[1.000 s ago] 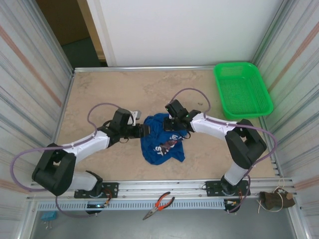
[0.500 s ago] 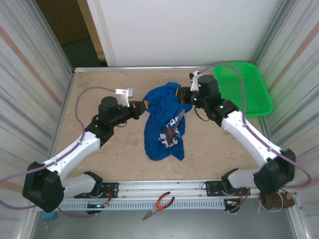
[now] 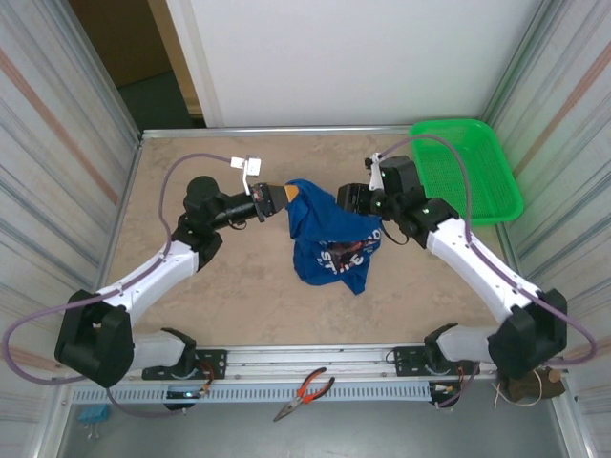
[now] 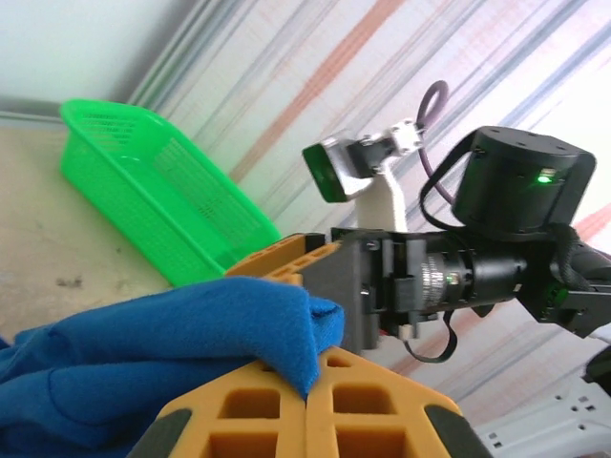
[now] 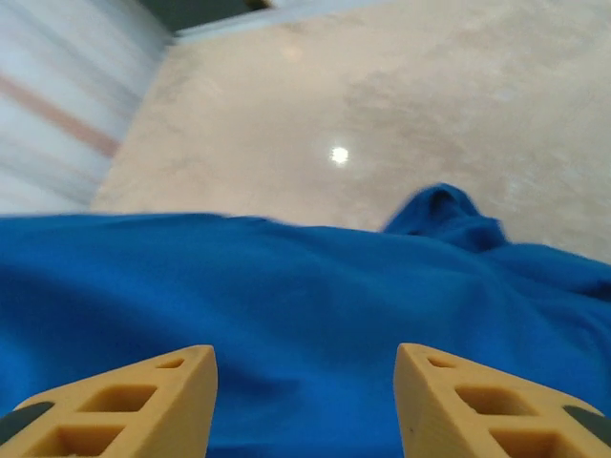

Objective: Fold the inside-out t-shirt

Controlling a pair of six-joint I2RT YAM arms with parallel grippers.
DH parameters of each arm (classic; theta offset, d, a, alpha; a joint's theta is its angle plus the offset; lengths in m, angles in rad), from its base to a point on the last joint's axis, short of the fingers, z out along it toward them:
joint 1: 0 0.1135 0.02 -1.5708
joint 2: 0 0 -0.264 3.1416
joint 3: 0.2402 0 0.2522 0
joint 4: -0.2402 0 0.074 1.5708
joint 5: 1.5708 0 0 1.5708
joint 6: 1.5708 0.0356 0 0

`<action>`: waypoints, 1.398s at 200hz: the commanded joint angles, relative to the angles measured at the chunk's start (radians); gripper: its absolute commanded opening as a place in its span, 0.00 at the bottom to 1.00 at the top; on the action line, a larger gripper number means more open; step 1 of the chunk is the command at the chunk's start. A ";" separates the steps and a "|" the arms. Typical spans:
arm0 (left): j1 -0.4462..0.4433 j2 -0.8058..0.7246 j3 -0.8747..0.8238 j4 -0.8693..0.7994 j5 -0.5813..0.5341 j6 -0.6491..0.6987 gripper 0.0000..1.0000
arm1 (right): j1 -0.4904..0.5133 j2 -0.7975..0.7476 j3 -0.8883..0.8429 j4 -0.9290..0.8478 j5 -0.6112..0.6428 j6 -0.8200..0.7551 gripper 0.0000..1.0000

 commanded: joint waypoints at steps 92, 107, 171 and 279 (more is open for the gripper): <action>-0.037 0.002 0.071 0.055 0.026 -0.041 0.00 | 0.183 0.032 -0.023 0.181 -0.111 0.089 0.51; -0.042 0.003 0.075 0.055 0.027 -0.041 0.00 | 0.182 0.068 -0.015 0.196 -0.111 0.089 0.52; -0.041 -0.030 0.032 -0.085 -0.159 0.008 0.00 | 0.126 0.010 0.035 0.145 -0.132 0.078 0.00; -0.060 -0.150 -0.018 -0.284 -0.410 0.073 0.68 | 0.027 -0.083 0.224 0.015 -0.145 0.002 0.00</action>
